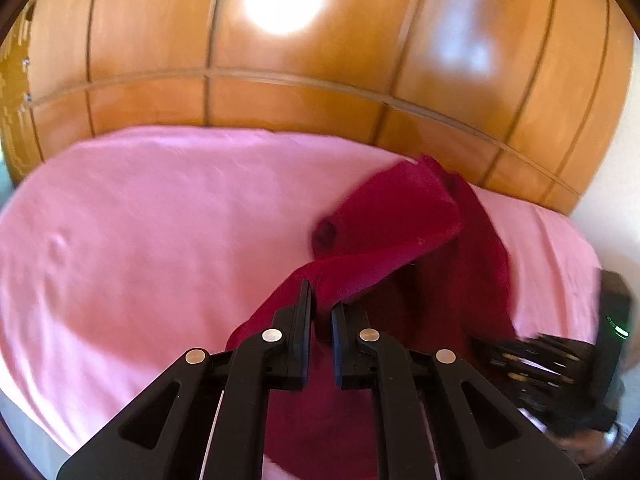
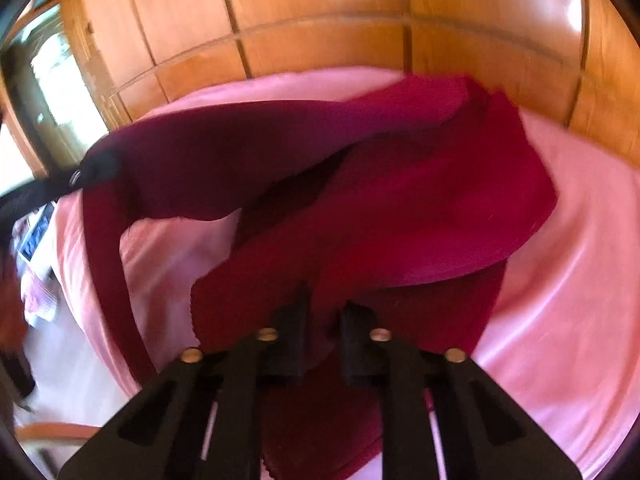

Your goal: Fold small clothes

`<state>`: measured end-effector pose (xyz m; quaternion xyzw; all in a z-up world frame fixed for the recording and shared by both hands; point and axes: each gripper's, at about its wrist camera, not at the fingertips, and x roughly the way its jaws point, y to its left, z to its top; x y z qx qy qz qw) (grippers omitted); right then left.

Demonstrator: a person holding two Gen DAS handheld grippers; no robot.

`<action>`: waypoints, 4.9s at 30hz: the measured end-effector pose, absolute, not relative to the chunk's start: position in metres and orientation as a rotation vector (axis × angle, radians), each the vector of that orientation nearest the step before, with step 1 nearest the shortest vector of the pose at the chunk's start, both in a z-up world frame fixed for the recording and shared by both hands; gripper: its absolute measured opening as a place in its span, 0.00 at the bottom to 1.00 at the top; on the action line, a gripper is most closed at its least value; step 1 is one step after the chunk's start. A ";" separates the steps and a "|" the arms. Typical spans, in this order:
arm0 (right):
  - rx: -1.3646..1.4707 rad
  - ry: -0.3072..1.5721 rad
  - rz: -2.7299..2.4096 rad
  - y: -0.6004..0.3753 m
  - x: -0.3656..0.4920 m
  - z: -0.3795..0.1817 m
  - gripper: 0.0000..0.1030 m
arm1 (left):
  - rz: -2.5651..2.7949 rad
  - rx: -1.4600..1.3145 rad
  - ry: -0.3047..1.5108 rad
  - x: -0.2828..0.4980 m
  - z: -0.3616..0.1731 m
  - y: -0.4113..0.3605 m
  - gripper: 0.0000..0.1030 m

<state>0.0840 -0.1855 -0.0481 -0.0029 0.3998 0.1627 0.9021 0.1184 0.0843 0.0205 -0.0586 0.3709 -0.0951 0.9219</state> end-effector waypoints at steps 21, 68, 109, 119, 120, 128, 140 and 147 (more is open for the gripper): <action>0.215 0.760 -0.482 -0.512 0.147 -0.033 0.09 | 0.267 -0.076 0.837 0.321 0.015 0.176 0.20; 0.268 0.859 0.170 -0.380 0.012 -0.030 0.07 | -0.414 -0.364 0.948 0.154 -0.005 0.102 0.05; 0.259 1.057 0.171 -0.408 -0.048 -0.080 0.37 | -0.235 -0.230 0.999 0.039 -0.030 0.144 0.39; 0.646 0.805 -0.272 -0.578 0.018 -0.074 0.57 | -0.356 -0.184 0.947 0.071 -0.024 0.068 0.39; 0.716 0.784 -0.310 -0.600 0.026 -0.080 0.57 | -0.370 -0.176 0.950 0.074 -0.027 0.057 0.39; 1.014 0.725 -0.388 -0.671 0.081 -0.124 0.45 | -0.467 -0.095 1.009 0.083 -0.046 -0.008 0.39; 0.629 0.798 -0.646 -0.689 0.087 -0.100 0.05 | -0.472 -0.096 1.096 0.098 -0.076 -0.028 0.39; 0.619 0.809 -0.626 -0.679 0.092 -0.102 0.53 | -0.447 -0.178 1.046 0.103 -0.056 0.008 0.50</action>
